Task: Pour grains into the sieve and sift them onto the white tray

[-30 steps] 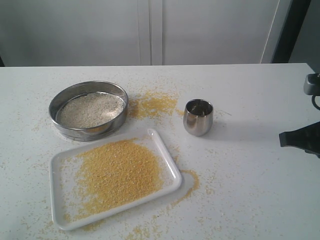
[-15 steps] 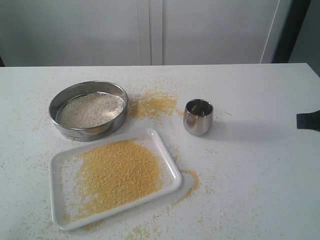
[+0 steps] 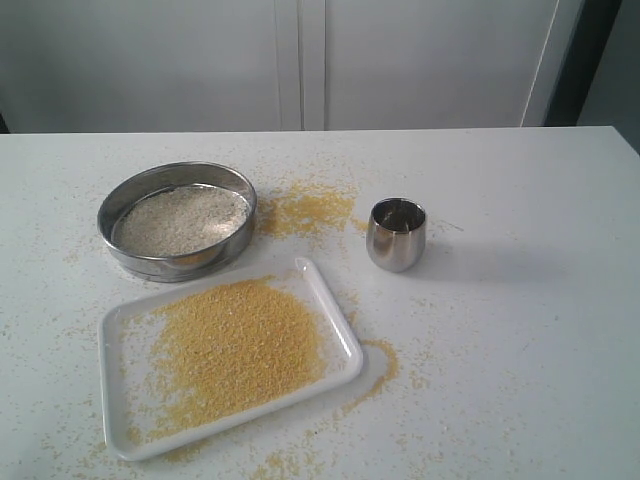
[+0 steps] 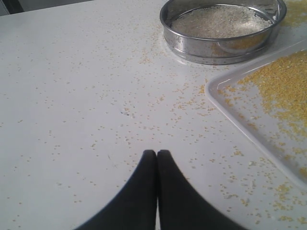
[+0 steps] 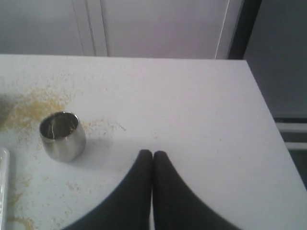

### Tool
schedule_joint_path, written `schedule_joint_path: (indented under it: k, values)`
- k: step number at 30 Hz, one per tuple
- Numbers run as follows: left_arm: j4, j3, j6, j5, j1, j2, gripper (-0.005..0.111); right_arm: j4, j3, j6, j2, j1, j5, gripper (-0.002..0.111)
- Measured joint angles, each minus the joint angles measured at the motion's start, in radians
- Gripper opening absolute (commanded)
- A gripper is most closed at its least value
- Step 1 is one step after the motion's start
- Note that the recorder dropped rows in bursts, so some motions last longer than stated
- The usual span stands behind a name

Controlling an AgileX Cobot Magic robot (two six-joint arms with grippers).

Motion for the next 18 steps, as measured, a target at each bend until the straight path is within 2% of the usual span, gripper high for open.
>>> schedule_joint_path:
  k: [9,18]
  values:
    - [0.000,0.000,0.000,0.000,0.000,0.000,0.000,0.000,0.007,0.000,-0.199,0.000,0.014,0.000]
    - [0.000,0.000,0.000,0.000,0.005,0.000,0.000,0.000,0.126,0.000,-0.387,0.020,0.003,0.000]
